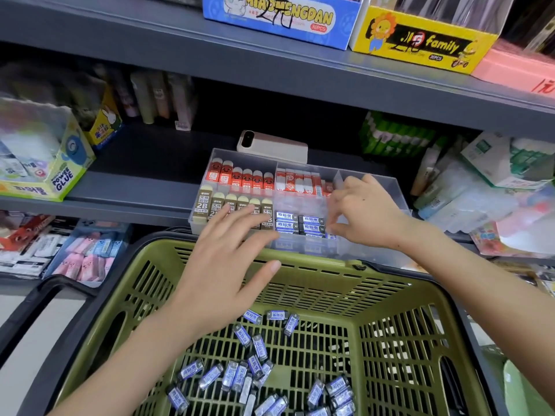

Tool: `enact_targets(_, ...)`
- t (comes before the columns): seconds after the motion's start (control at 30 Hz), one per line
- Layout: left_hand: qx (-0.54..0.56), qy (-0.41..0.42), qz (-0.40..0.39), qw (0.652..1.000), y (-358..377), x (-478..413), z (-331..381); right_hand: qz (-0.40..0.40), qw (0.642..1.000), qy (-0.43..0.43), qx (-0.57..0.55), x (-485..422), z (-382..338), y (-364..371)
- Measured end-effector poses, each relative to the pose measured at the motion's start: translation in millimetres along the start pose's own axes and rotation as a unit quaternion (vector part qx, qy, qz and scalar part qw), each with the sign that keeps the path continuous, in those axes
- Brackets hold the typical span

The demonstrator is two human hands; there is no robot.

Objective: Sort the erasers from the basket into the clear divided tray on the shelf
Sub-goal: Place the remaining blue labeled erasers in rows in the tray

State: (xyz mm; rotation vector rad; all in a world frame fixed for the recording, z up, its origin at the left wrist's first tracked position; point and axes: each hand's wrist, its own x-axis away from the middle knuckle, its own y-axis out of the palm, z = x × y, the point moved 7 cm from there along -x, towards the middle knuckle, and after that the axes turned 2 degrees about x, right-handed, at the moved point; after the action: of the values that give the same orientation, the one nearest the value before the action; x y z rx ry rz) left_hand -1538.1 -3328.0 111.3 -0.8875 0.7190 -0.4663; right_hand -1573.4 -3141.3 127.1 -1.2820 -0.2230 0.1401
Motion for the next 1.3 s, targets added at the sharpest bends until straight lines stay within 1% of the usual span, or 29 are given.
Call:
enact_targets(0.07,-0.007,-0.001,-0.006,1.000,1.2,-0.4,-2.1,-0.010,0.999,-0.011,0.042,1.7,0.7,5.5)
enact_targets(0.2,-0.005,-0.006,0.006,1.000,-1.2,-1.0,-3.9,-0.048,0.998,-0.012,0.039,4.4,4.3,14.1)
enact_targets(0.27,-0.007,-0.007,0.006,1.000,-1.2,-0.6,-3.7,-0.053,0.998,0.014,0.030,3.0,5.8,13.5)
enact_targets(0.33,-0.010,-0.007,0.005,1.000,-0.4,-0.3,-3.2,-0.042,0.997,0.070,0.000,1.1,7.4,11.1)
enact_targets(0.4,-0.012,-0.005,0.004,1.000,0.4,-0.1,-2.8,-0.039,0.993,0.108,0.005,-1.2,6.4,11.7)
enact_targets(0.47,-0.014,-0.003,0.007,1.000,0.9,0.2,-3.2,-0.047,0.992,0.110,0.033,-4.2,3.5,12.6)
enact_targets(0.53,-0.015,-0.002,0.008,1.000,1.6,0.7,-4.2,-0.052,0.993,0.099,0.031,-5.8,2.6,11.8)
enact_targets(0.6,-0.014,-0.001,0.011,1.000,1.4,0.6,-5.1,-0.053,0.994,0.095,-0.015,-5.3,6.9,8.4)
enact_targets(0.67,-0.015,0.002,0.013,1.000,1.9,-0.2,-5.1,-0.042,0.990,0.101,-0.088,-1.2,14.0,0.6)
enact_targets(0.8,-0.016,0.007,0.019,1.000,2.7,-0.7,-4.6,0.014,0.971,0.115,-0.210,20.0,18.1,-20.1)
enact_targets(0.87,-0.011,0.009,0.028,1.000,1.5,-0.4,-1.7,0.049,0.946,0.118,-0.296,38.6,11.1,-30.6)
enact_targets(0.93,-0.004,0.016,0.043,0.999,0.3,-0.1,3.3,0.065,0.907,0.118,-0.399,59.6,-1.8,-34.9)
enact_targets(1.0,0.015,0.021,0.076,0.997,-2.1,1.8,9.5,0.051,0.862,0.109,-0.492,79.2,-21.6,-27.9)
enact_targets(1.03,0.026,0.023,0.101,0.994,-3.7,4.5,12.7,0.031,0.847,0.102,-0.521,87.6,-33.6,-19.4)
enact_targets(1.07,0.034,0.023,0.128,0.991,-4.5,8.7,14.9,0.007,0.841,0.093,-0.532,94.5,-45.9,-7.4)
enact_targets(1.13,0.061,0.012,0.158,0.985,0.6,20.4,15.2,-0.046,0.855,0.088,-0.510,104.5,-65.5,26.9)
enact_targets(1.17,0.076,0.006,0.149,0.986,8.4,26.5,13.5,-0.079,0.867,0.092,-0.483,108.2,-72.4,50.0)
enact_targets(1.2,0.085,0.005,0.114,0.990,21.6,32.1,10.8,-0.121,0.880,0.097,-0.449,112.5,-78.2,75.7)
enact_targets(1.23,0.077,0.007,0.049,0.996,41.3,38.3,7.3,-0.167,0.892,0.103,-0.408,118.2,-83.1,102.9)
enact_targets(1.27,0.054,0.006,-0.043,0.998,66.6,46.9,2.1,-0.213,0.900,0.111,-0.364,125.3,-87.2,129.5)
enact_targets(1.3,0.025,-0.001,-0.144,0.989,93.9,59.5,-4.9,-0.255,0.903,0.119,-0.324,133.0,-90.4,154.5)
